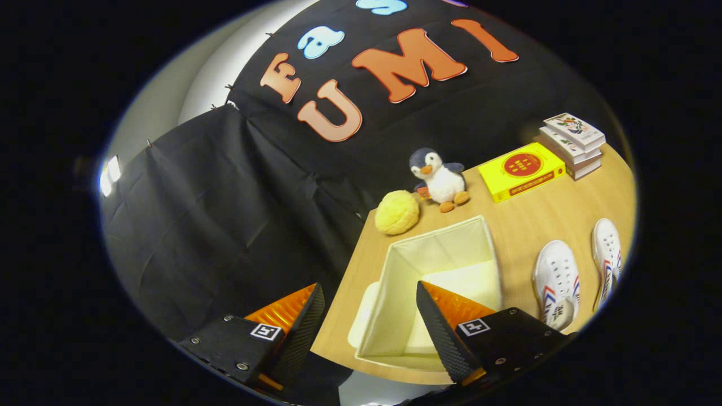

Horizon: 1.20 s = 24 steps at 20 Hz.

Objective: Open the storage box then place both shoes into the box .Put the left shoe in first, then the right shoe, with the right side of both shoes facing outward in a uniform manner.

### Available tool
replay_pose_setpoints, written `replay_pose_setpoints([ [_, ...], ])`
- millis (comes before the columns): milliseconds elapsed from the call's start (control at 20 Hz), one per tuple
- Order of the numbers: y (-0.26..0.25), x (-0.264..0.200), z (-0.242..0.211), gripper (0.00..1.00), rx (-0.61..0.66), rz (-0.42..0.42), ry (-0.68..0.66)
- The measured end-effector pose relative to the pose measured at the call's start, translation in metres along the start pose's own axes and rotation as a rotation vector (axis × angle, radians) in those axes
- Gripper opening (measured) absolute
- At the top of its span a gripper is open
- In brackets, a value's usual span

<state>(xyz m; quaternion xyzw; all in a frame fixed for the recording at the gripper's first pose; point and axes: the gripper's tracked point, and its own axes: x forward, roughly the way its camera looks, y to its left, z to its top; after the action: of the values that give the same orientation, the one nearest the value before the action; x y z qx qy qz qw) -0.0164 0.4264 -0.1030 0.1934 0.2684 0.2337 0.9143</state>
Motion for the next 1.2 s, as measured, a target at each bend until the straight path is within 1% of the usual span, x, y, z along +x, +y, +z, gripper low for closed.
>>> replay_pose_setpoints([
  [100,-0.033,-0.013,0.014,0.98,-0.034,-0.082,-0.040],
  [300,-0.115,-0.041,0.023,0.98,-0.123,-0.275,-0.066],
  [400,-0.153,-0.053,0.019,0.98,-0.153,-0.355,-0.063],
  [500,-0.186,-0.061,0.010,0.97,-0.165,-0.418,-0.044],
  [600,-0.211,-0.064,-0.003,0.96,-0.163,-0.454,-0.012],
  [700,-0.228,-0.064,-0.019,0.92,-0.163,-0.463,0.030],
  [850,-0.249,-0.057,-0.037,0.79,-0.176,-0.479,0.088],
  [1050,-0.266,-0.045,-0.057,0.68,-0.198,-0.482,0.160],
  [1200,-0.280,-0.038,-0.070,0.65,-0.229,-0.495,0.206],
])
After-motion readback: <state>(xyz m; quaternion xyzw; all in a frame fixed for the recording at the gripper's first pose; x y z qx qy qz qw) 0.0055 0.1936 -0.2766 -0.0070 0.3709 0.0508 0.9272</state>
